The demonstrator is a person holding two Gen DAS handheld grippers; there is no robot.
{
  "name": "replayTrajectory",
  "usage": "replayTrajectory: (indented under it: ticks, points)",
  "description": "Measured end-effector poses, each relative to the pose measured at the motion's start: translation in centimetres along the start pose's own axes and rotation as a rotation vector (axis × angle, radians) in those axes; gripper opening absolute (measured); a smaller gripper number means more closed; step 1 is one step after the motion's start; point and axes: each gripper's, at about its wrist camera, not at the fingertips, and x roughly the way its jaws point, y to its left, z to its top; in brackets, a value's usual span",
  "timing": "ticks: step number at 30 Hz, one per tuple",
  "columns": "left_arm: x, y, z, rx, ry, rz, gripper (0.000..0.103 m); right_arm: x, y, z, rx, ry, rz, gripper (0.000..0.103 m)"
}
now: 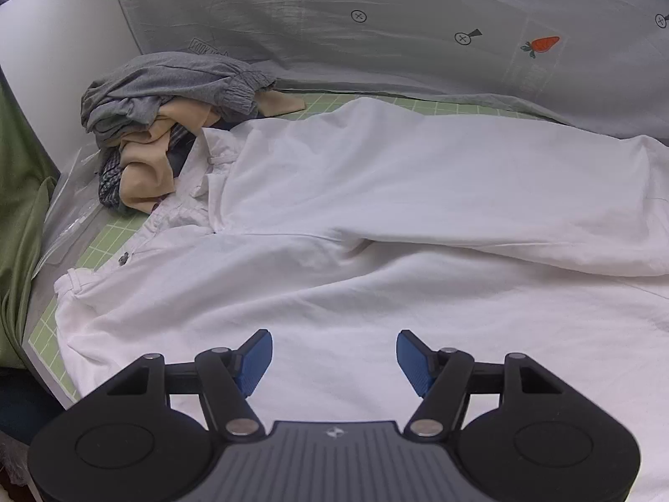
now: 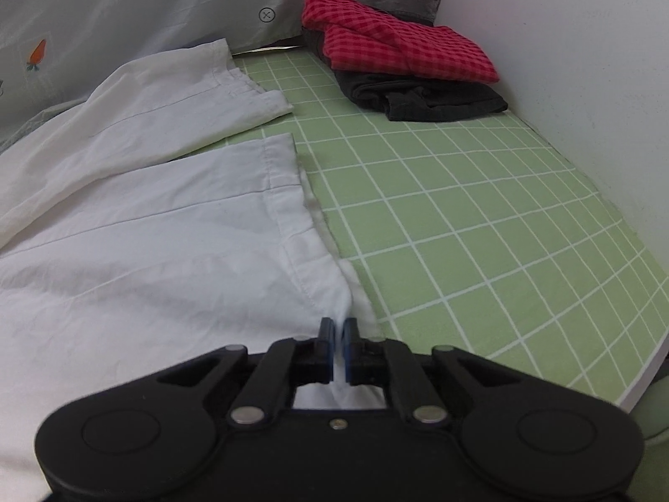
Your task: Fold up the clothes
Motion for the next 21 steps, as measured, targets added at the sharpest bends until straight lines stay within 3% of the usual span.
replayTrajectory:
  ticks: [5, 7, 10, 12, 15, 21]
  points:
    - [0.2, -2.2, 0.9, 0.045, -0.009, -0.021, 0.067, -0.4, -2.2, -0.9, 0.018, 0.026, -0.098, 0.004]
    - [0.7, -3.0, 1.2, 0.061, -0.001, -0.027, 0.067, -0.4, -2.9, -0.8, 0.015, 0.047, -0.105, 0.009]
    - [1.6, -3.8, 1.6, 0.075, 0.019, -0.031, 0.067, -0.8, -2.7, 0.3, -0.045, 0.040, -0.136, 0.030]
    - [2.3, -4.2, 2.0, 0.074, 0.027, -0.032, 0.067, -1.0, -2.8, 1.9, -0.031, 0.003, -0.133, 0.058]
    - [3.2, -4.8, 3.0, 0.062, 0.027, -0.038, 0.067, -0.3, -2.9, 5.1, 0.042, -0.035, -0.071, 0.073]
    - [5.9, -5.4, 5.9, -0.009, 0.022, -0.030, 0.071, 5.1, -0.5, 12.2, 0.179, -0.051, 0.084, 0.078]
